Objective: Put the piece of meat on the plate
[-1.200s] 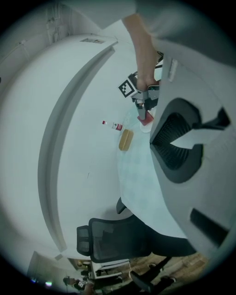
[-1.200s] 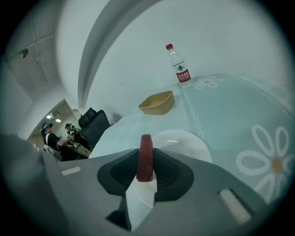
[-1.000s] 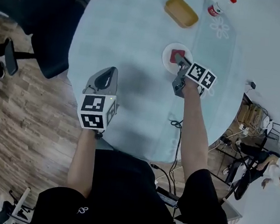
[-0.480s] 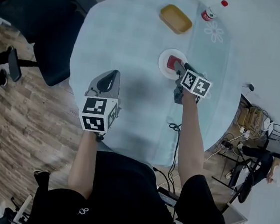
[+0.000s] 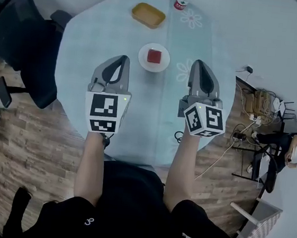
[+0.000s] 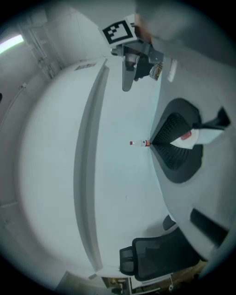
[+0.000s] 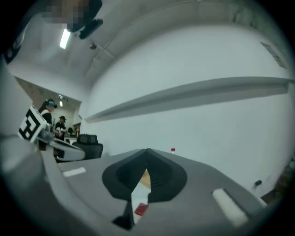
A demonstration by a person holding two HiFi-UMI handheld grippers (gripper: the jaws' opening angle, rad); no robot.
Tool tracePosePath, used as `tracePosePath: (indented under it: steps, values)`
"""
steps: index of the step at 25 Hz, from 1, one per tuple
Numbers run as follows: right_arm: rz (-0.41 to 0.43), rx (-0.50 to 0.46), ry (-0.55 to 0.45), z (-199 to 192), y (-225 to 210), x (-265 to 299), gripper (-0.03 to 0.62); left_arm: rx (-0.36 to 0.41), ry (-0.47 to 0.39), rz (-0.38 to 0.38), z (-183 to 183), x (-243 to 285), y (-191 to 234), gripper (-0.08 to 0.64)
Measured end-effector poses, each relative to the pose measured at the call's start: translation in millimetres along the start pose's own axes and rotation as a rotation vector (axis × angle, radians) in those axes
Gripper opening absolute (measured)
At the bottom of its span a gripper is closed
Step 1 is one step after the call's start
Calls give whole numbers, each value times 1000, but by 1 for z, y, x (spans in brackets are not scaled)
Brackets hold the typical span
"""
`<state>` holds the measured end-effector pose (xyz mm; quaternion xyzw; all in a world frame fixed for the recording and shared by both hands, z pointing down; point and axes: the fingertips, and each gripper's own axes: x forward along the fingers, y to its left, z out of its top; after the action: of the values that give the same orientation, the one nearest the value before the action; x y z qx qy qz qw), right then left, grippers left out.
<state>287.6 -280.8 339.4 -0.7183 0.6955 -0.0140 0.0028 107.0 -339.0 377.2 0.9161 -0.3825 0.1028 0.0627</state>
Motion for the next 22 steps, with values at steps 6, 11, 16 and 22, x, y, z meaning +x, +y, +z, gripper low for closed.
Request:
tracePosePath:
  steps: [6, 11, 16, 22]
  values:
    - [-29, 12, -49, 36, 3, -64, 8, -31, -137, -33, 42, -28, -63, -7]
    - [-11, -28, -36, 34, 3, -86, 8, -15, -165, -2, 49, -46, -80, -6]
    - [31, -34, -41, 34, 11, -95, 8, -5, -164, 29, 48, -58, -88, -6]
    - [75, -27, -30, 27, 20, -90, 8, 7, -155, 46, 46, -60, -89, -6]
